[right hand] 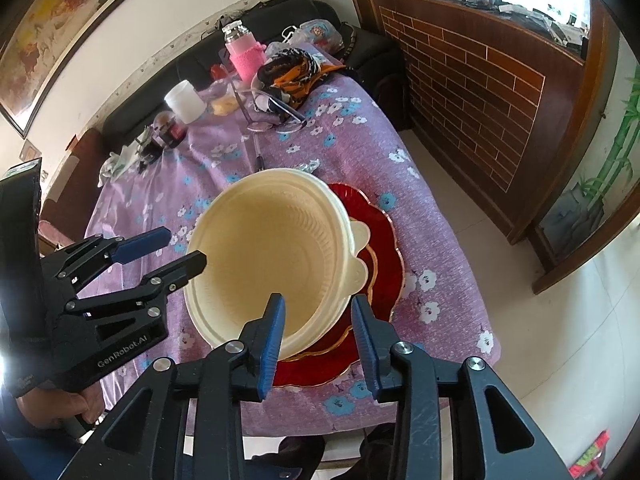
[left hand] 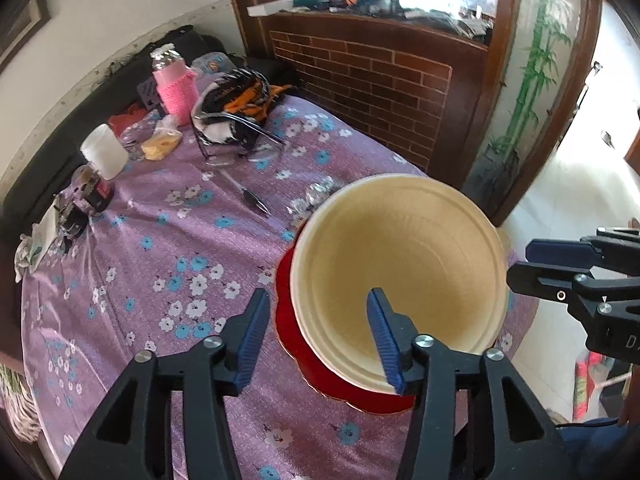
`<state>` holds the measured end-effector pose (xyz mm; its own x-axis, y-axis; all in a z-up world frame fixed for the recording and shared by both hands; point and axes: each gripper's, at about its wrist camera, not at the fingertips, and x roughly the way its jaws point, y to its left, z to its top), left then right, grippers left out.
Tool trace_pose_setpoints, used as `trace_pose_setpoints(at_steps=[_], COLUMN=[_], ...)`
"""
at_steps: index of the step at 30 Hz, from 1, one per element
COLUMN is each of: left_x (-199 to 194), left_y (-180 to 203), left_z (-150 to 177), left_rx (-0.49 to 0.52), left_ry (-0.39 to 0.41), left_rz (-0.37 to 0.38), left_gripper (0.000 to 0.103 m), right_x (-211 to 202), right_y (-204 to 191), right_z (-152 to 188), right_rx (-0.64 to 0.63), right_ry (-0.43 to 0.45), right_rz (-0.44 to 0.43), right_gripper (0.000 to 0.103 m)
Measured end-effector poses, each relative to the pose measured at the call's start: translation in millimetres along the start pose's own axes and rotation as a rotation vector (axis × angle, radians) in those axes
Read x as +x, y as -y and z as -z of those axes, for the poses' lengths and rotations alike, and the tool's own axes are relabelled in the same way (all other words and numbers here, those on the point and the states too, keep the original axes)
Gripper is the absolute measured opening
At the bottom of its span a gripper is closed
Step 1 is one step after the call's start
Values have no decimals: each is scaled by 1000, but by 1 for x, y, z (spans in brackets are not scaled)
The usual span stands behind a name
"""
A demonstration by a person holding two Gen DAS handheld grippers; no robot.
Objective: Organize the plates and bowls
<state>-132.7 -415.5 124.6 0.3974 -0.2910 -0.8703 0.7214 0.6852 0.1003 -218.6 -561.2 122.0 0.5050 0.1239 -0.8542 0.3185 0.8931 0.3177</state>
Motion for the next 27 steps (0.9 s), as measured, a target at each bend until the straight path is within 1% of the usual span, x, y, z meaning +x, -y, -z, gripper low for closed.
trace_pose_setpoints(at_steps=[2,5,8,12,14,16,20,23,25,27], left_x=[-4,-6,-4,-4,-4,-5,-4,-2,-1,0], left_y=[-1,0,0,1,0,-3,-15,-29,-38,-49], left_z=[0,3,8,19,24,27,30,35,37,39], left_rx=[-19,-54,-103,-151,-156,-145,-129,-162,-188,-213], left_ry=[21,35,20,-4,-15,-23,-26,-31,-30,-35], left_rz=[-21,-48,-67,-71,-66,-62,-36,22,36,52], left_gripper=[56,57,57,57,57,57,57,57,57,57], right_x=[0,1,3,8,12,13,11,10,9,3], right_y=[3,7,11,15,13,8,3,8,14,21], right_z=[-1,0,-3,-5,-6,-5,2,9,12,15], right_rx=[-7,-24,-56,-77,-88,-97,-39,40,91,147], right_ry=[3,-9,-21,-52,-70,-69,-33,-30,-30,-12], right_rz=[-1,-8,-21,-31,-40,-48,-55,-52,-40,-35], right_gripper=[39,40,41,43,43,43,43,44,44,44])
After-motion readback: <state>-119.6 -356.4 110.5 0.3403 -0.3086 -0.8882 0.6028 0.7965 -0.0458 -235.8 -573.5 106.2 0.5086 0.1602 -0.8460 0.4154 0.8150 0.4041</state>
